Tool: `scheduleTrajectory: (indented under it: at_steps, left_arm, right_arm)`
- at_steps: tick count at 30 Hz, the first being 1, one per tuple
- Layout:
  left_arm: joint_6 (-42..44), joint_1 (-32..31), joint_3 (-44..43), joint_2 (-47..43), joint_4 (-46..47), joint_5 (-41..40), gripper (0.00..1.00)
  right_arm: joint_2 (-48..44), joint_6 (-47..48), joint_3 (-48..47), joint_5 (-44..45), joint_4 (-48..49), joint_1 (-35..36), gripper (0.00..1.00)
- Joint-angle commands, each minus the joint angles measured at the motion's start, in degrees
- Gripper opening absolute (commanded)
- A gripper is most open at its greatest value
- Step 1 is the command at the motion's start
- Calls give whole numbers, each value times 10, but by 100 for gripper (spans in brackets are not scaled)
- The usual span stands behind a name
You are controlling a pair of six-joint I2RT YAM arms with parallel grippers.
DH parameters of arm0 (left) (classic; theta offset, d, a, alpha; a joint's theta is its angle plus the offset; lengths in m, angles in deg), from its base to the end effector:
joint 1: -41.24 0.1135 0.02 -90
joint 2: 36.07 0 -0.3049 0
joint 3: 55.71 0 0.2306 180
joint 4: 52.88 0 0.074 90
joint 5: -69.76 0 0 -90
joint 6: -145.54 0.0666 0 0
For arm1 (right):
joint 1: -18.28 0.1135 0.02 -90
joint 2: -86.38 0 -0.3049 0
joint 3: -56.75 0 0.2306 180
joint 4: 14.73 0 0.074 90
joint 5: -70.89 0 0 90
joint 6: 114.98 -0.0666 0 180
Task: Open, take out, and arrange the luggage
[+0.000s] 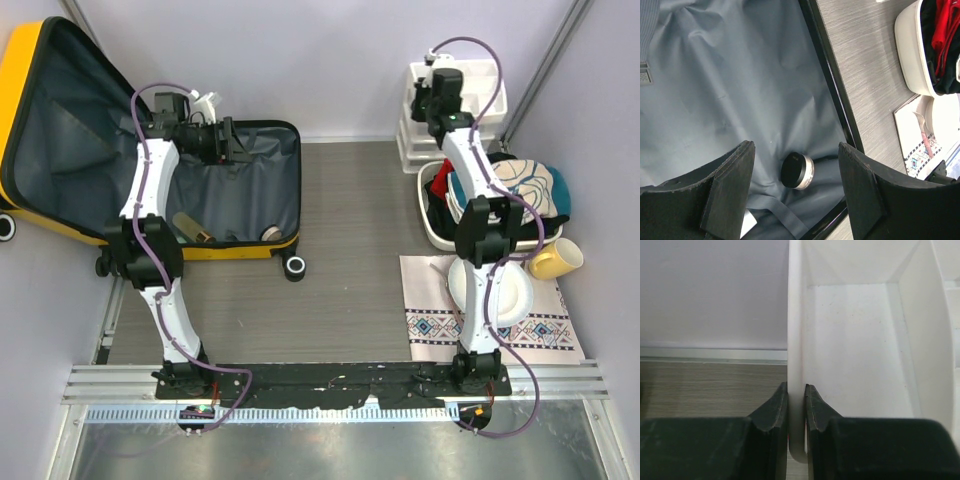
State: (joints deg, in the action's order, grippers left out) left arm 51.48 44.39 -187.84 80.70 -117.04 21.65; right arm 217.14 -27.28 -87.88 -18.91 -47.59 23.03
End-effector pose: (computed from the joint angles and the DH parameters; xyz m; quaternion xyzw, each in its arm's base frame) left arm 0.4628 -0.0191 0.3538 0.0706 0.8804 -0.3372 0.3259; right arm 0.5739 0.0475 0.3540 -0.0164 0.8139 0.0343 0.5798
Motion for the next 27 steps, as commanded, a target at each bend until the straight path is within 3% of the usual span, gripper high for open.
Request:
scheduleTrajectory:
  at_steps: [1,12,20,26,27]
  left_arm:
    - [-7,7,5,-40,21,-11,71]
    - [-9,27,6,-35,5,-37,71]
    - [143,22,17,-18,-118,-8,71]
    - [257,3,88,-19,-174,-2,70]
    - [265,-2,99,-25,-172,-8,70]
  right_arm:
    - [-62,-129,44,-23,72,88,1]
    - [-114,-224,123,84,113,207,1]
    - [-101,-311,110,102,50,261,1]
    - [-95,-355,105,114,58,293,2]
    - [-95,-356,99,120,62,294,15]
